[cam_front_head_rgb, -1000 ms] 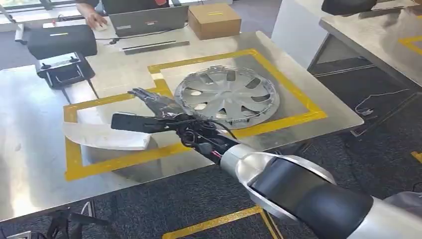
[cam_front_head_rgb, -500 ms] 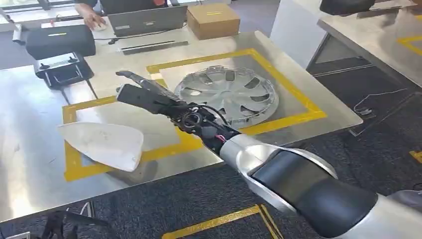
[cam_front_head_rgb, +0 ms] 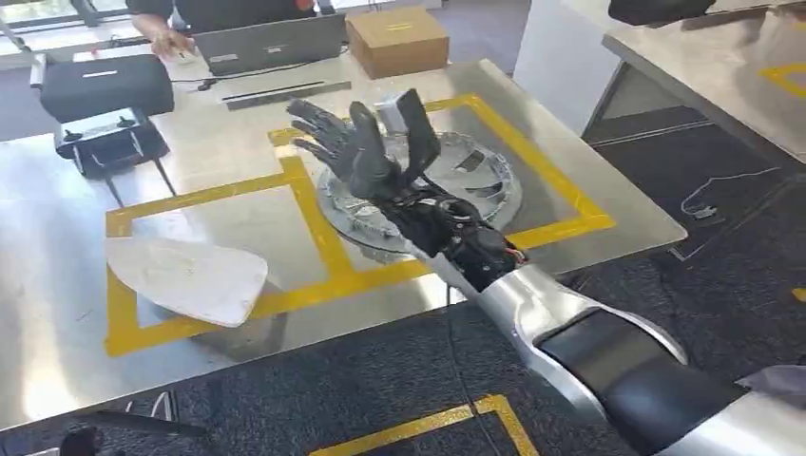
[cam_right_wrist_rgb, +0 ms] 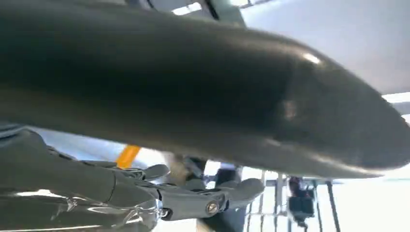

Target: Take the parts from the cabinet and place them on the table.

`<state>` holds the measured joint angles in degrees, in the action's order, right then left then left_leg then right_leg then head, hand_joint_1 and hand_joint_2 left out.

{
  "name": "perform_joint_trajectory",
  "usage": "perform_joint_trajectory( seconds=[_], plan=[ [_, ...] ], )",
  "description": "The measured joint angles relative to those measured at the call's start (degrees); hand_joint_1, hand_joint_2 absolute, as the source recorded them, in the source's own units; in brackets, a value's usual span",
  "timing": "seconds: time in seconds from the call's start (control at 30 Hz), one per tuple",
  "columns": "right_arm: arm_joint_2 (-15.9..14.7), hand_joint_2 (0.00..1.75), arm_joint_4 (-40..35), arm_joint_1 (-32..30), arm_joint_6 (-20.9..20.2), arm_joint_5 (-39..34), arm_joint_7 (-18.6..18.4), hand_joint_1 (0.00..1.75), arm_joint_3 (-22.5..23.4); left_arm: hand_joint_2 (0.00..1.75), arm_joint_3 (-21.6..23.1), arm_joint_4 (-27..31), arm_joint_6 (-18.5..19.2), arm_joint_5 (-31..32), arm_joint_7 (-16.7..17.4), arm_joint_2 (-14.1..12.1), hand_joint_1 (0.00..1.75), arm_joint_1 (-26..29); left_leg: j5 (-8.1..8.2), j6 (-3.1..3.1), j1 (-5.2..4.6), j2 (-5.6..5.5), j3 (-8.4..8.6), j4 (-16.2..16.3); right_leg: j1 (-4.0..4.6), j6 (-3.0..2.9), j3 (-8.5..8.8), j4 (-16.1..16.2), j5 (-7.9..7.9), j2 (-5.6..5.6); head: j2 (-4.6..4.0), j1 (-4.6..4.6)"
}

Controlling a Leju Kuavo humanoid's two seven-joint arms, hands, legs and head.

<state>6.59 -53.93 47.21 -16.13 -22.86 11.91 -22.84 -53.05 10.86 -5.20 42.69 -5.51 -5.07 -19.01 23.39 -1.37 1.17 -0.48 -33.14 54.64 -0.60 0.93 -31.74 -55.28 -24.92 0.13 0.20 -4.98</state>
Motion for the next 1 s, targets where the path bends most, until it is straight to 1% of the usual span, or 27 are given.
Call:
perform_joint_trajectory(
  seconds=[0.03,0.07,0.1,0.17,0.2,0.23,0.27,0.3,0.33,0.37,0.4,0.47,0.5,0.53,0.57,0.6,0.63,0.67,0.7,0.73,0.77,0.8,0.83,0.87,0.9,0.93,1.0],
  plan=[
    [-1.32,0.00,-2.34,-1.16,0.22,-0.54,-0.57,0.00,0.37,0.00,0.00,0.00,0.00,-0.11,-0.02,-0.46,0.00,0.38,0.44,-0.35,0.03,0.01,-0.28,0.18,-0.53,-0.64,0.30,0.52,0.39,-0.01,0.00,-0.29],
    [-2.10,0.00,-4.68,-1.98,0.22,-1.29,-1.14,0.00,0.55,0.00,-0.02,0.00,-0.50,-0.41,0.17,-0.52,0.00,0.66,1.61,-0.54,0.09,0.35,-0.78,1.50,-0.47,-0.91,0.23,0.65,0.55,0.21,0.00,0.04],
    [-2.72,0.00,-7.26,-2.75,0.33,-2.02,-1.77,0.00,0.64,0.00,-0.20,-0.02,-1.23,-0.57,0.99,-0.81,0.00,0.51,3.98,-0.70,0.08,0.34,-2.46,5.31,-0.51,-1.22,0.06,0.66,0.68,0.32,0.00,0.41],
    [-3.98,0.00,-11.43,-4.91,2.01,-2.62,-2.88,0.00,0.61,0.00,-0.61,0.00,-1.88,-0.44,2.60,-1.11,0.00,-0.46,8.22,-0.91,0.10,0.33,-7.14,15.56,-0.32,-1.34,0.03,0.66,0.71,0.40,0.00,0.76],
    [-4.60,0.00,-13.22,-6.41,3.00,-2.93,-3.13,0.00,0.64,0.00,-0.63,0.00,-2.03,-0.26,3.09,-1.16,0.00,-0.89,8.95,-0.89,0.06,0.33,-8.91,18.95,-0.18,-1.39,0.03,0.65,0.68,0.29,0.00,0.76],
    [-5.34,0.00,-15.17,-7.91,3.72,-3.08,-3.32,0.00,0.68,0.00,-0.66,0.00,-2.14,-0.04,3.48,-1.18,0.00,-1.10,8.27,-0.78,0.06,0.33,-9.14,19.19,-0.12,-1.39,0.03,0.64,0.68,0.28,0.00,0.74],
    [-5.82,0.00,-16.86,-8.96,3.96,-3.19,-3.35,0.00,0.70,0.00,-0.70,0.00,-2.21,0.04,3.59,-1.27,0.00,-1.16,6.55,-0.60,0.06,0.33,-7.96,16.70,-0.06,-1.39,0.03,0.63,0.68,0.30,0.00,0.76],
    [-6.13,0.00,-18.03,-9.55,4.18,-3.19,-3.35,0.00,0.72,0.00,-0.72,0.00,-2.29,0.09,3.59,-1.35,0.00,-1.19,4.15,-0.33,0.02,0.33,-5.65,12.16,-0.02,-1.39,0.05,0.61,0.68,0.40,0.00,0.78],
    [-6.46,0.00,-19.29,-9.88,4.22,-3.21,-3.35,0.00,0.74,0.00,-0.76,0.00,-2.34,0.11,3.59,-1.51,0.00,-1.38,1.39,0.11,-0.06,0.33,-2.48,6.00,0.00,-1.38,0.12,0.59,0.68,0.56,0.00,0.81],
    [-6.74,0.00,-20.47,-10.13,4.26,-3.26,-3.35,0.00,0.74,0.00,-0.79,0.00,-2.34,0.13,3.59,-1.59,0.00,-1.70,0.07,0.59,-0.22,0.36,-0.26,1.54,0.00,-1.35,0.10,0.60,0.69,0.60,0.00,0.83],
    [-7.20,0.00,-21.69,-10.38,4.33,-3.32,-3.35,0.00,0.75,0.00,-0.83,0.00,-2.34,0.18,3.59,-1.73,0.00,-2.14,0.64,0.65,-0.61,0.41,0.30,0.04,0.49,-1.03,-0.21,0.40,0.66,0.66,0.00,0.92],
    [-7.94,0.00,-23.51,-11.08,4.83,-3.32,-3.41,0.00,0.74,0.00,-0.98,0.00,-2.36,0.20,3.59,-1.73,0.00,-2.39,0.54,0.78,-0.75,0.26,0.12,0.19,0.24,-0.50,-0.27,0.51,0.77,0.64,0.00,0.81],
    [-8.23,0.00,-24.43,-11.34,5.23,-3.28,-3.30,0.00,0.74,0.00,-1.07,0.00,-2.38,0.31,3.59,-1.73,0.00,-2.36,0.50,0.99,-0.83,0.21,0.11,0.20,0.13,-0.17,-0.19,0.69,0.87,0.60,0.00,0.78],
    [-8.47,0.00,-25.36,-11.41,6.01,-2.69,-3.11,0.00,0.79,0.00,-1.14,-0.02,-2.38,0.39,3.59,-1.68,0.00,-2.36,0.13,1.52,-0.46,0.29,0.22,-0.31,0.34,0.26,-0.30,0.57,0.72,0.64,0.00,0.85],
    [-8.75,0.00,-26.10,-11.46,6.82,-2.02,-2.95,0.00,0.92,0.00,-1.14,0.00,-2.38,0.55,3.59,-1.62,0.00,-2.46,-0.06,1.82,-0.31,0.44,0.28,-0.50,0.08,0.50,-1.13,-0.61,-0.49,0.54,0.00,0.74],
    [-8.92,0.00,-26.85,-11.45,7.43,-1.38,-2.93,0.00,1.01,0.00,-1.14,0.00,-2.38,0.66,3.59,-1.59,0.00,-2.57,-0.11,2.16,-0.27,0.47,0.21,-0.50,0.09,0.61,-2.30,-3.73,-2.81,0.36,0.00,0.35],
    [-9.12,0.00,-27.58,-11.53,7.98,-0.90,-3.02,0.00,1.09,0.00,-1.14,0.00,-2.38,0.72,3.59,-1.53,0.00,-2.62,-0.15,2.30,-0.30,0.48,0.13,-0.49,0.07,0.78,-4.29,-8.82,-5.51,0.36,0.00,0.13],
    [-9.36,0.00,-28.38,-11.86,8.52,-0.57,-3.24,0.00,1.18,0.00,-1.14,0.00,-2.34,0.87,3.59,-1.46,0.00,-2.63,-0.22,2.40,-0.33,0.51,0.02,-0.48,0.05,0.98,-6.47,-14.17,-7.78,0.36,0.00,0.09],
    [-9.56,0.00,-29.23,-12.47,8.92,-0.33,-3.50,0.00,1.20,0.00,-1.14,0.00,-2.34,1.03,3.65,-1.40,0.00,-2.62,-0.23,2.41,-0.35,0.52,-0.04,-0.47,0.05,1.11,-7.92,-17.89,-8.98,0.35,0.00,0.11],
    [-9.75,0.00,-30.15,-13.29,9.07,-0.22,-3.61,0.00,1.20,0.00,-1.14,-0.02,-2.34,1.09,3.72,-1.31,0.00,-2.63,-0.25,2.41,-0.34,0.52,-0.02,-0.46,0.01,1.19,-8.16,-18.90,-8.76,0.34,0.00,0.06],
    [-10.04,0.00,-31.03,-13.93,9.20,-0.15,-3.70,0.00,1.23,0.00,-1.14,-0.02,-2.29,1.12,3.78,-1.22,0.00,-2.63,-0.27,2.40,-0.32,0.47,-0.02,-0.40,0.00,1.17,-7.03,-16.92,-7.30,0.30,0.00,0.02],
    [-10.28,0.00,-31.77,-14.21,9.31,-0.15,-3.72,0.00,1.25,0.00,-1.16,0.00,-2.25,1.14,3.80,-1.18,0.00,-2.63,-0.26,2.38,-0.31,0.40,0.00,-0.31,0.00,1.04,-4.88,-12.84,-5.05,0.27,0.00,-0.11],
    [-10.48,0.00,-32.49,-14.24,9.42,-0.15,-3.76,0.00,1.29,0.00,-1.14,0.00,-2.25,1.18,3.80,-1.14,0.00,-2.64,-0.23,2.33,-0.31,0.37,0.03,-0.16,0.00,0.84,-1.91,-7.01,-2.31,0.26,0.00,-0.26],
    [-10.65,0.00,-33.19,-14.25,9.46,-0.15,-3.76,0.00,1.34,0.00,-1.16,0.00,-2.25,1.20,3.83,-1.07,0.00,-2.69,-0.15,2.18,-0.34,0.37,0.05,-0.01,0.02,0.59,0.68,-1.61,-0.38,0.27,0.00,-0.37],
    [-10.83,0.00,-33.69,-14.29,9.46,-0.15,-3.76,0.00,1.38,0.00,-1.14,0.00,-2.25,1.22,3.80,-1.07,0.00,-2.76,-0.19,1.77,-0.79,0.35,-0.25,0.18,0.32,0.44,1.42,0.05,-1.21,0.38,0.00,-0.29],
    [-10.83,0.00,-34.39,-14.42,9.46,-0.15,-3.85,0.00,1.40,0.00,-1.16,0.00,-2.25,1.27,3.85,-1.03,0.00,-2.86,-0.40,1.43,-0.73,0.35,-0.62,0.31,0.32,0.14,1.90,0.47,-1.17,0.46,0.00,-0.22],
    [-10.94,0.00,-35.20,-15.08,9.55,-0.13,-3.96,0.00,1.44,0.00,-1.16,-0.02,-2.25,1.42,3.96,-0.89,0.00,-2.98,-0.89,0.71,-0.70,0.36,-0.83,-0.04,0.49,-0.25,1.41,0.26,-0.92,0.52,0.00,-0.05]
  ],
)
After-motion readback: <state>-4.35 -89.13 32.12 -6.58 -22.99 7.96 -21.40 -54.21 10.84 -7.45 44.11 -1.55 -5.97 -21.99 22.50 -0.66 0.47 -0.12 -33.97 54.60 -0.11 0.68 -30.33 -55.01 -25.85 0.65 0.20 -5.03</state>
